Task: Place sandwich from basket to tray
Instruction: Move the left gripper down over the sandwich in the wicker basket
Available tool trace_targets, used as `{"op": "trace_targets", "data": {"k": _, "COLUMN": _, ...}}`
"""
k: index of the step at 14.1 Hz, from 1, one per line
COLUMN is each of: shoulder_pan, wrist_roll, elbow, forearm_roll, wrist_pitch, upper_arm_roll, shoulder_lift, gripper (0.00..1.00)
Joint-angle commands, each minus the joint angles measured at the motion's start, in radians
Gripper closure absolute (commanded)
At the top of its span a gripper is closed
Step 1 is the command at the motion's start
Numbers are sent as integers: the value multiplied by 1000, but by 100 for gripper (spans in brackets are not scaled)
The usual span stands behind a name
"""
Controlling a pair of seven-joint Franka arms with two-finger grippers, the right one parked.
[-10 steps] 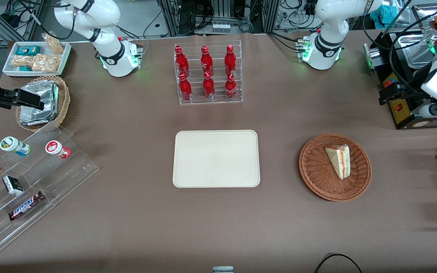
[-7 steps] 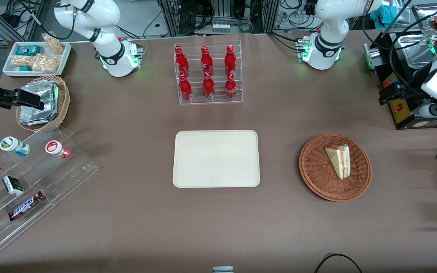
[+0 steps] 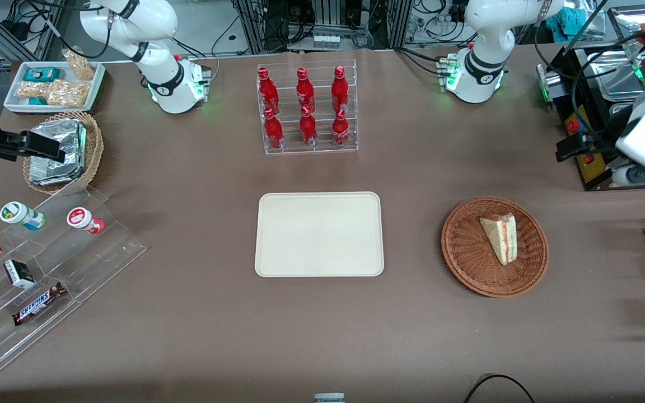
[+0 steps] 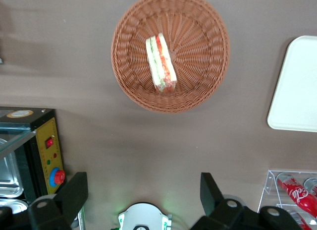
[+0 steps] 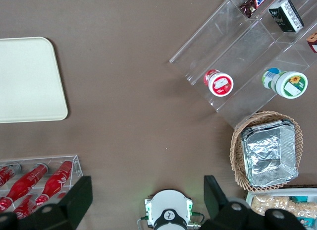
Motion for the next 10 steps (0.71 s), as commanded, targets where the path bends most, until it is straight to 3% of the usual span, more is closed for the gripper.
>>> {"op": "trace_targets", "data": {"k": 1, "shoulder_pan": 2, "wrist_roll": -12, "elbow": -84, "forearm_roll": 2, "wrist_pitch": 147, "upper_arm_roll": -8, "shoulder_lift": 55, "gripper": 0}}
{"op": "trace_targets", "data": {"k": 5, "shoulder_pan": -3, "wrist_roll": -132, "elbow": -304, "forearm_roll": 0, "wrist_pitch": 489, "upper_arm_roll": -11, "shoulder_lift": 84, "gripper": 0}}
{"op": "trace_targets", "data": {"k": 10, "shoulder_pan": -2, "wrist_roll": -213, "elbow": -365, "forearm_roll": 2, "wrist_pitch": 634, "upper_arm_roll": -11, "shoulder_lift": 192, "gripper": 0}}
